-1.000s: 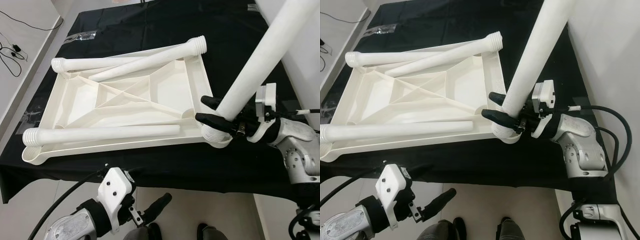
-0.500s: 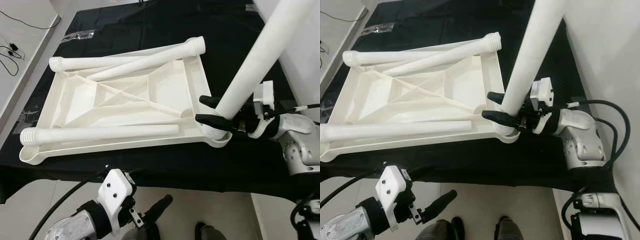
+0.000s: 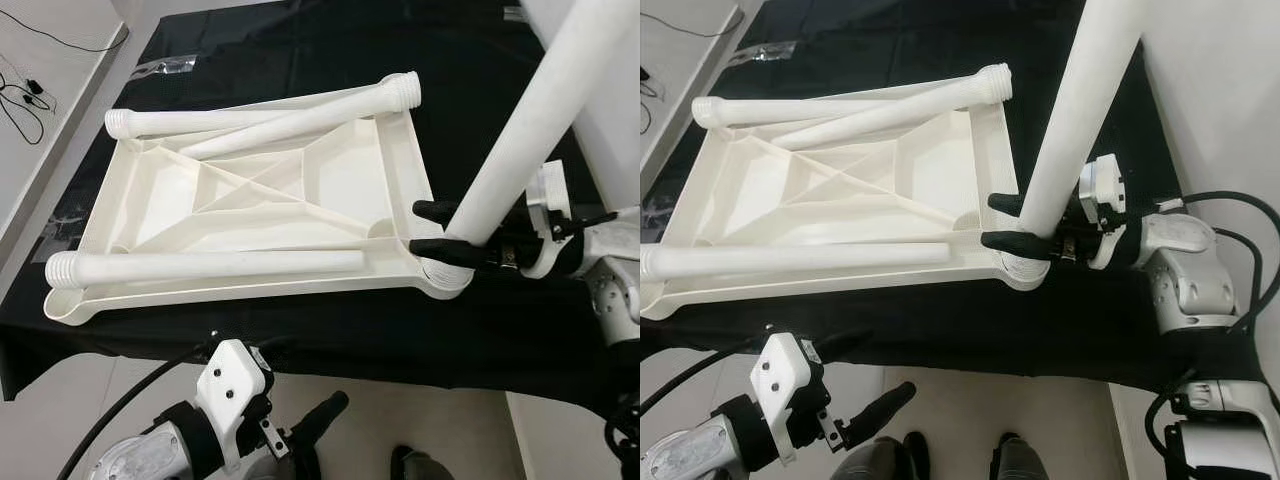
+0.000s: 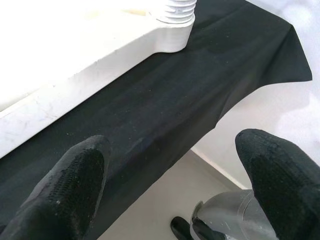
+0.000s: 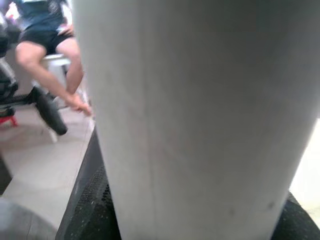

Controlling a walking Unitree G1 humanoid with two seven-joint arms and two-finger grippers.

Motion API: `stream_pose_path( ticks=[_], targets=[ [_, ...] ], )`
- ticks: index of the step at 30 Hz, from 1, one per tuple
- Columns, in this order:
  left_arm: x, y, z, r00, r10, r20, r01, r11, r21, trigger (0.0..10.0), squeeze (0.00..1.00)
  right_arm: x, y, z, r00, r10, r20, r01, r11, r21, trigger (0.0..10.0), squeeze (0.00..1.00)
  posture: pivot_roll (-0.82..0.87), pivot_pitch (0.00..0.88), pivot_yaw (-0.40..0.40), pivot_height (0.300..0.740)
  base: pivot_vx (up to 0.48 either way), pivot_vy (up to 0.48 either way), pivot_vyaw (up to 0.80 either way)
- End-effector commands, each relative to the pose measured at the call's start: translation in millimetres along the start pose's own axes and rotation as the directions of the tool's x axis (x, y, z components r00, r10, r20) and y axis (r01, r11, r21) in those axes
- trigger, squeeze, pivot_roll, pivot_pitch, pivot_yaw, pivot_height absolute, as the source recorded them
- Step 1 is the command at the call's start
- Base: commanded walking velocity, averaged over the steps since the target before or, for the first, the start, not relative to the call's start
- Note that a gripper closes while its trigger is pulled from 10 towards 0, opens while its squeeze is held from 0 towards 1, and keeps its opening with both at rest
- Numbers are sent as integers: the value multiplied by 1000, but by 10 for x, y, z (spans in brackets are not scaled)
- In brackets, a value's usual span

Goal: Building children table

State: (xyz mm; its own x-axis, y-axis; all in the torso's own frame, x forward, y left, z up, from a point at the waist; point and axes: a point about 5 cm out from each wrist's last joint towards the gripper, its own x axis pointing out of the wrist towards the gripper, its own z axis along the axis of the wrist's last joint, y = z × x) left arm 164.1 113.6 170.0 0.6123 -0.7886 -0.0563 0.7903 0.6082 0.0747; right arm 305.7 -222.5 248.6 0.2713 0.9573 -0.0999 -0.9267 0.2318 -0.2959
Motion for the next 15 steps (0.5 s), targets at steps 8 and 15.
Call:
stream_pose_path(
  ticks=[8,15],
  targets=[
    [-24,-21,-56,999,-12,-31,12,1000,-6,10000,0,360,226,-313,947,303,-109,-291,950,116,10000,0,24,300,129,740,0,0,0],
    [-28,-16,-46,999,-8,-31,8,1000,0,10000,0,556,162,-294,957,270,-103,-266,962,54,10000,0,31,310,126,740,0,0,0]
  ],
)
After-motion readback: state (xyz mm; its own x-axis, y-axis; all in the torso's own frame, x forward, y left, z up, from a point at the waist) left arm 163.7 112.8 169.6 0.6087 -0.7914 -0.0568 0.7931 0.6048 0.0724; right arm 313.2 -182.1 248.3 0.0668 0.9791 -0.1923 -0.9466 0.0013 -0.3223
